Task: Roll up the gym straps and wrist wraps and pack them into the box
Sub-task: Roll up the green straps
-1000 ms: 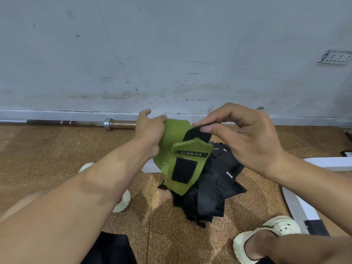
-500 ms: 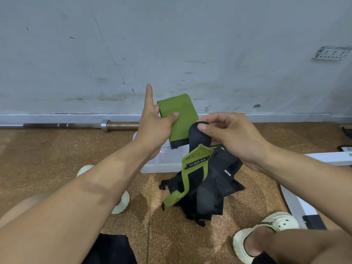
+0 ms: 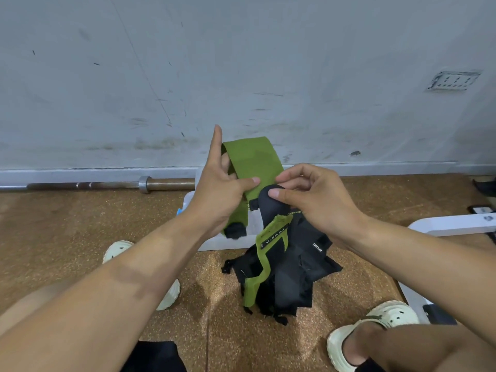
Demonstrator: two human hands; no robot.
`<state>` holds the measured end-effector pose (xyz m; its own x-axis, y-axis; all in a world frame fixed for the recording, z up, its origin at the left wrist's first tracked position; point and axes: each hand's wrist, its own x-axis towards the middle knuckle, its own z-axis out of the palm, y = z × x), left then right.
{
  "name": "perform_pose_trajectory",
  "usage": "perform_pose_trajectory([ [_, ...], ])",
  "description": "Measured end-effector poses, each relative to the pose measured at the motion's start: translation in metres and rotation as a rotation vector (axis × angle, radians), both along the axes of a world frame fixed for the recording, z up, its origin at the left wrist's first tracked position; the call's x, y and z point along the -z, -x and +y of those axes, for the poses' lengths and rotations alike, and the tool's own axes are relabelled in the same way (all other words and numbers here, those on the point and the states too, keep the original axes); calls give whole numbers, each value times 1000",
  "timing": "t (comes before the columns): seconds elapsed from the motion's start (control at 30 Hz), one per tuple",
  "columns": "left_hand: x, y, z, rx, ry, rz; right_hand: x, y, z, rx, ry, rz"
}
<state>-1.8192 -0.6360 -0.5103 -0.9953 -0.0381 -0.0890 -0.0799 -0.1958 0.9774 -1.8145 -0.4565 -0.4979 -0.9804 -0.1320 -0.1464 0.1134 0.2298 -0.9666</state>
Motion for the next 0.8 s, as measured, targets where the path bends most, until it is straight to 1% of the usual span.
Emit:
perform_pose_trajectory([
  [0.4,1,-5,0,46,10,30,-4,1,1,23,31,-21],
  [0.57,1,-4,1,36,-7,21,-6,4,3,97,-108,38],
  [0.6,1,-4,1,39,-10,22,-7,7,5,94,-130,22],
  [0.67,1,-4,1,48,-14,22,-10,12,9,19,-133,-65],
  [0.73,2,-5,1,59,-15,22,-9,15,12,-57,-76,-147],
  [0.8,1,-7,2,63,-6,15,-9,15,13,-82,-49,-161],
])
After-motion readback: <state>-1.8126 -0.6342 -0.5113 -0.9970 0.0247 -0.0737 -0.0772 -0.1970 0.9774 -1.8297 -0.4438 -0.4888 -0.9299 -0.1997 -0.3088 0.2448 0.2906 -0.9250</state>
